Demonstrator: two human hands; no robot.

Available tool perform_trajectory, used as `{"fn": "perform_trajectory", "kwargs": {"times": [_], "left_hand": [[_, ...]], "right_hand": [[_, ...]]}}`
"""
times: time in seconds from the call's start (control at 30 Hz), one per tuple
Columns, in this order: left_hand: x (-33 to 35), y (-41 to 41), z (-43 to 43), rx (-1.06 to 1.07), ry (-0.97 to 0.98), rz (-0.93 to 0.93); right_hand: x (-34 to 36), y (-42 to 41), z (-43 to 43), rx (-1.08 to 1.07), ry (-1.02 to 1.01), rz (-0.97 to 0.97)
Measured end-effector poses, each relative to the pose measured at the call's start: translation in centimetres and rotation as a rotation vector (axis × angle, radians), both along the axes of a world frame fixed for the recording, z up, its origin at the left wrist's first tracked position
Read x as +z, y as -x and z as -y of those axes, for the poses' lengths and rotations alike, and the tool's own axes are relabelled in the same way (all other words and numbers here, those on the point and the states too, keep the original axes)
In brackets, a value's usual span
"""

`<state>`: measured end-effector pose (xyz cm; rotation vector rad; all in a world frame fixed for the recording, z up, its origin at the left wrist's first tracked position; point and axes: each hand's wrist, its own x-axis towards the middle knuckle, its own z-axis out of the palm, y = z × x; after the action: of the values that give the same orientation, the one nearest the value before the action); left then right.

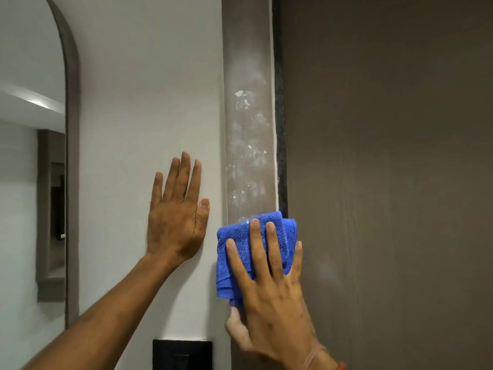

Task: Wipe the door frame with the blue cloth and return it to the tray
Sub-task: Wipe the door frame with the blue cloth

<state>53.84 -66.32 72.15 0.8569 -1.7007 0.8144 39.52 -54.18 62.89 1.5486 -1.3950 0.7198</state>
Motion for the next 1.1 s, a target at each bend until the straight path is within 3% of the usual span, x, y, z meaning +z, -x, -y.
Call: {"fn": "perform_trajectory", "kwargs": {"times": [0.27,0.53,0.8,0.97,1.1], "left_hand": [[-0.2,0.0,-0.2,-0.011,0.012,-0.007],[-0.1,0.0,0.1,0.013,0.019,-0.013],[-0.2,0.0,0.0,0.022,0.015,-0.002],[-0.2,0.0,-0.2,0.021,0.008,-0.007],[-0.1,0.1,-0.3,0.016,0.009,-0.008]], "right_hand": [[1.0,-0.2,2.6,-0.095,0.158,-0.054],[13.4,-1.2,3.7,-0.120,0.282,0.042],[5.8,-1.3,3.4,-0.034,0.215,0.114],[8.0,-1.2,3.2,-0.026,0.202,0.122],[13.6,-1.0,3.5,-0.064,0.251,0.058]]}}
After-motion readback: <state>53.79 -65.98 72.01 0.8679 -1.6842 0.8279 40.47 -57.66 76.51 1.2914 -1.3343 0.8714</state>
